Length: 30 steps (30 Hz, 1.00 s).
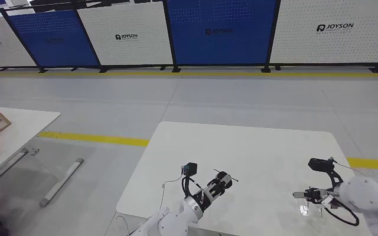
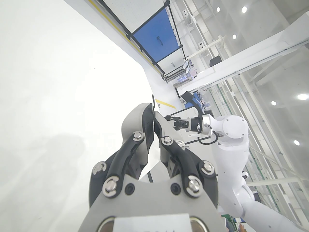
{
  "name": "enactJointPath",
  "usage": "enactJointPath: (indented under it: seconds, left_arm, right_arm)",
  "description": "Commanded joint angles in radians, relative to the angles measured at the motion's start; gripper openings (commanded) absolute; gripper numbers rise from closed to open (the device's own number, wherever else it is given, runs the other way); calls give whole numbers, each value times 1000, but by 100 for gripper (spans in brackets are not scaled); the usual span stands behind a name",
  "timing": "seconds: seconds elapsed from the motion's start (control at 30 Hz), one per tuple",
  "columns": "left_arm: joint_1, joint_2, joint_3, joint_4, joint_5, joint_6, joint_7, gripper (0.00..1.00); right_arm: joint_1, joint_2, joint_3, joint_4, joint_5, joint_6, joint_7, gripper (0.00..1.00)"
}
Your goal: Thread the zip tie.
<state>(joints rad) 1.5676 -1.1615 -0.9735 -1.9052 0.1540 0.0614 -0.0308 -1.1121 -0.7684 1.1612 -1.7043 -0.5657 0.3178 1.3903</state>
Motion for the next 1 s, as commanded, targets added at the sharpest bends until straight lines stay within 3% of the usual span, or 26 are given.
enactJointPath:
  seconds: [0.0, 0.4, 0.47, 0.63, 0.7, 0.97]
  left_arm:
    - [0, 0, 0, 0, 0, 0, 0, 0]
    - [0, 0, 0, 0, 0, 0, 0, 0]
    - [0, 0, 0, 0, 0, 0, 0, 0]
    - [0, 0, 0, 0, 0, 0, 0, 0]
    - [0, 0, 0, 0, 0, 0, 0, 0]
    - [0, 0, 0, 0, 0, 0, 0, 0]
  right_arm:
    - [8, 0, -3, 2, 12, 15, 0, 100]
    - [-21, 3, 18, 1, 9, -8, -37, 98]
    - [-28, 5, 32, -3, 13, -9, -35, 45]
    - [-46, 11, 64, -12, 14, -10, -23, 40]
    - [-48, 12, 71, -9, 11, -9, -10, 29]
    - [-18, 9, 30, 32, 2, 10, 0, 30]
